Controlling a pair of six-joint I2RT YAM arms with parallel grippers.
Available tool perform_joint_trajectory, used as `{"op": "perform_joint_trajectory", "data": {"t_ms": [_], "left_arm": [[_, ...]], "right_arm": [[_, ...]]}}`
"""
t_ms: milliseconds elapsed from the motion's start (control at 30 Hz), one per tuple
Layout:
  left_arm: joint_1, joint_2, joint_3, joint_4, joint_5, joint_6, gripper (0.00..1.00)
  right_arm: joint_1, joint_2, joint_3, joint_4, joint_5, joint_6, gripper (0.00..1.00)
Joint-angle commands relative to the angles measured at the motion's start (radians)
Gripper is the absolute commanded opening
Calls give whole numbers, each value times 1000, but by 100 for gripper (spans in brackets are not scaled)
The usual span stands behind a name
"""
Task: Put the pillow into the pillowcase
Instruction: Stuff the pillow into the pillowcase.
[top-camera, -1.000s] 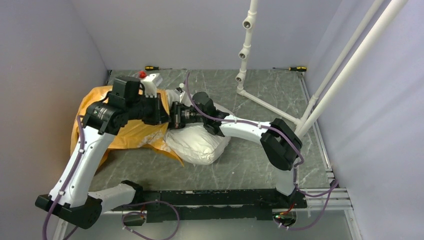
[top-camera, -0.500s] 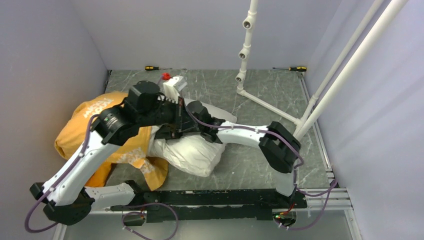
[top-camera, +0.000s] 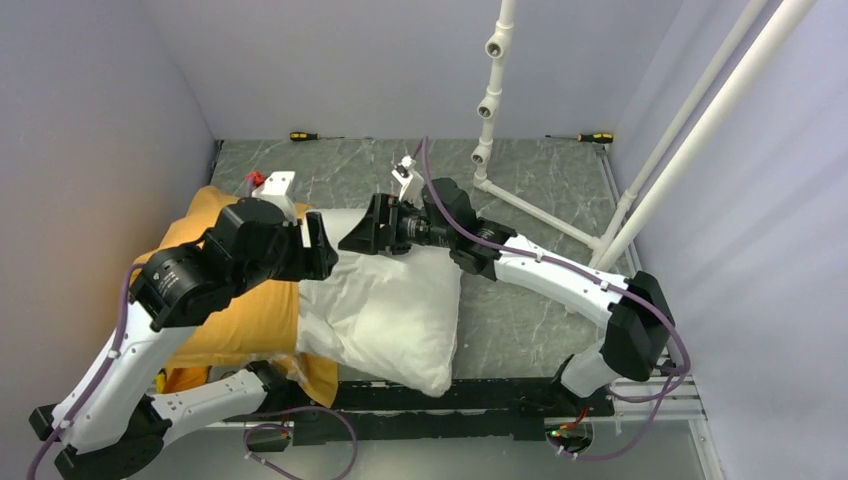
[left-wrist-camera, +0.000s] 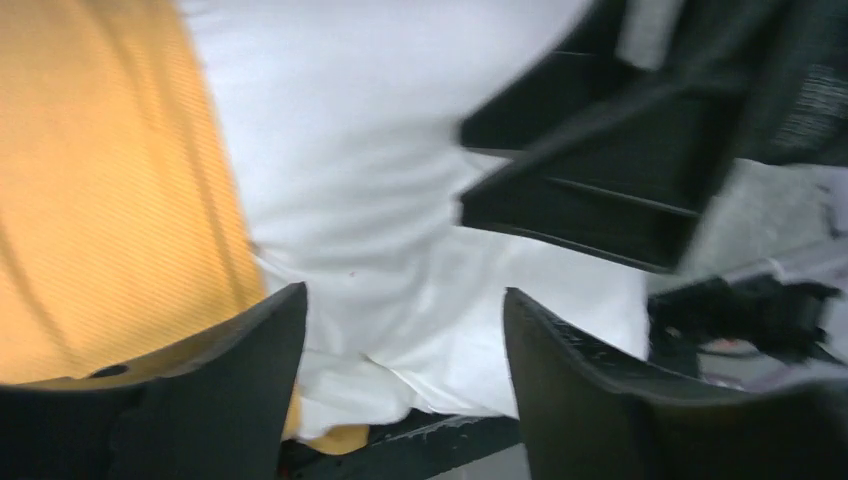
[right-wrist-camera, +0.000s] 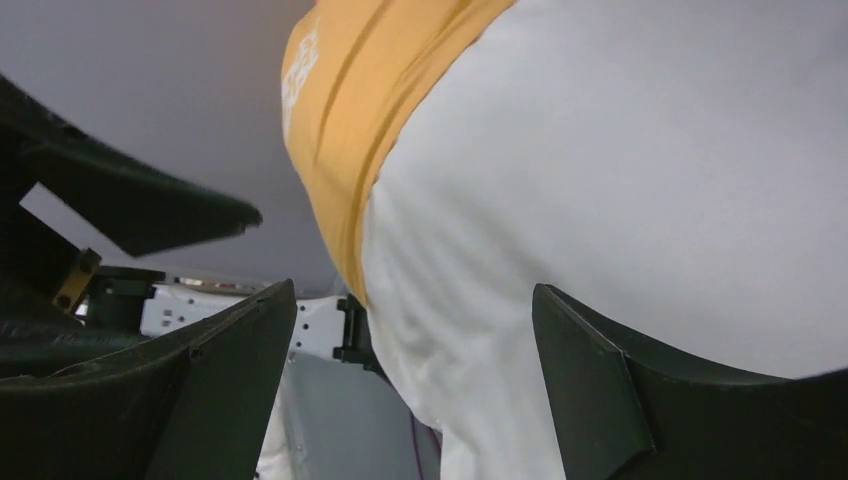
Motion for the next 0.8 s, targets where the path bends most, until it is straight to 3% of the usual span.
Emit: {"op": "perform_joint_trajectory", "data": {"t_ms": [0,367,467,600,767], "left_arm": [[1,-22,1,-190,-273,-93,82],[26,63,-26,-179,-311,-52,91],[128,129,3,-117,-262,53,90],[377,212,18,1,-74,195,84],[502,340,45,77,99,276,75]], "right_arm": [[1,-17,18,-78,11,-86,90],[-1,206,317,-223,15,-243,82],[-10,268,417,-253,13,-259,81],[-39,347,495,-280,-9,-238,74],[-43,356,379,-238,-21,-193,55]]}}
